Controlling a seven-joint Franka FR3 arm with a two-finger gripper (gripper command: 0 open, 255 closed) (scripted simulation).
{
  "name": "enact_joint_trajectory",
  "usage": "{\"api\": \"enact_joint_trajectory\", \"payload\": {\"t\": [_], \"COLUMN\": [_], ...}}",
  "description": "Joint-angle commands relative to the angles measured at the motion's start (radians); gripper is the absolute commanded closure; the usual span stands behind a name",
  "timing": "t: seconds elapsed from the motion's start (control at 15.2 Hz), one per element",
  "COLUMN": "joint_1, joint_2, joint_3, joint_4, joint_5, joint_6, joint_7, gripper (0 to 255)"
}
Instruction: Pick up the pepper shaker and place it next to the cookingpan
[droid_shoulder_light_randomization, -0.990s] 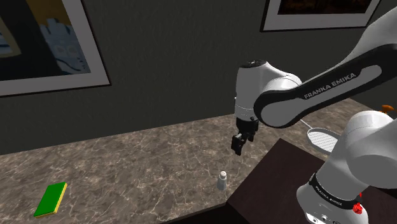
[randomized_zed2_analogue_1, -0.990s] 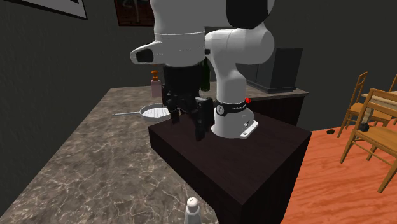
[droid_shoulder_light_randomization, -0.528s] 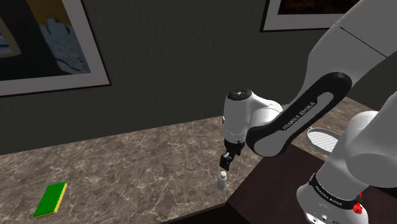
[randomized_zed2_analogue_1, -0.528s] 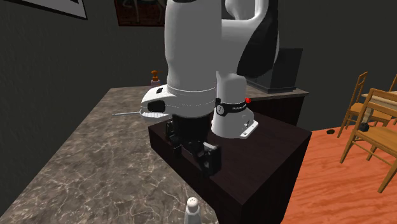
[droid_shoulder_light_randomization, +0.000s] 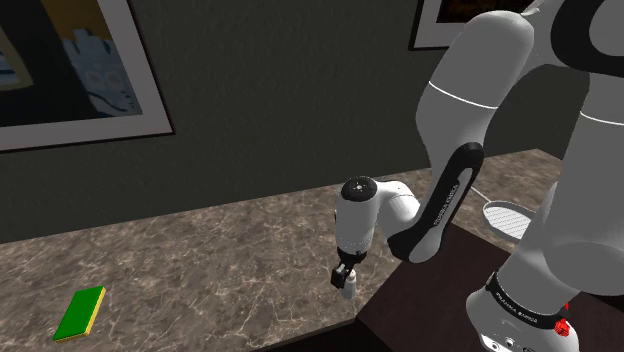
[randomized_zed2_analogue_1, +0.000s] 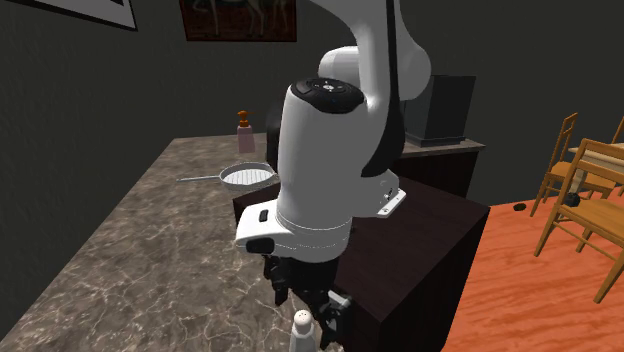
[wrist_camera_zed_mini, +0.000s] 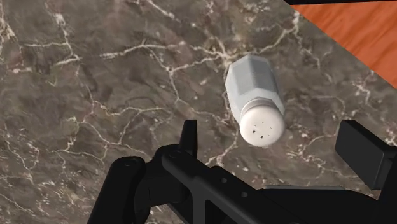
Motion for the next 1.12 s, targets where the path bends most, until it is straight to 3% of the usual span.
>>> {"api": "enact_joint_trajectory", "payload": {"t": [0.0, 0.26, 0.79, 0.86, 1.06], "joint_1": [0.031, 0.084, 0.085, 0.085, 0.085], "joint_2": [0.043, 0.112, 0.112, 0.112, 0.112], "joint_3": [-0.045, -0.123, -0.123, -0.123, -0.123], "joint_4": [0.015, 0.045, 0.045, 0.045, 0.045], "joint_5": [-0.079, -0.184, -0.183, -0.183, -0.183], "joint_6": [0.025, 0.063, 0.063, 0.063, 0.063], "joint_7": [0.063, 0.147, 0.147, 0.147, 0.147], "gripper": [0, 0, 0, 255, 255]}}
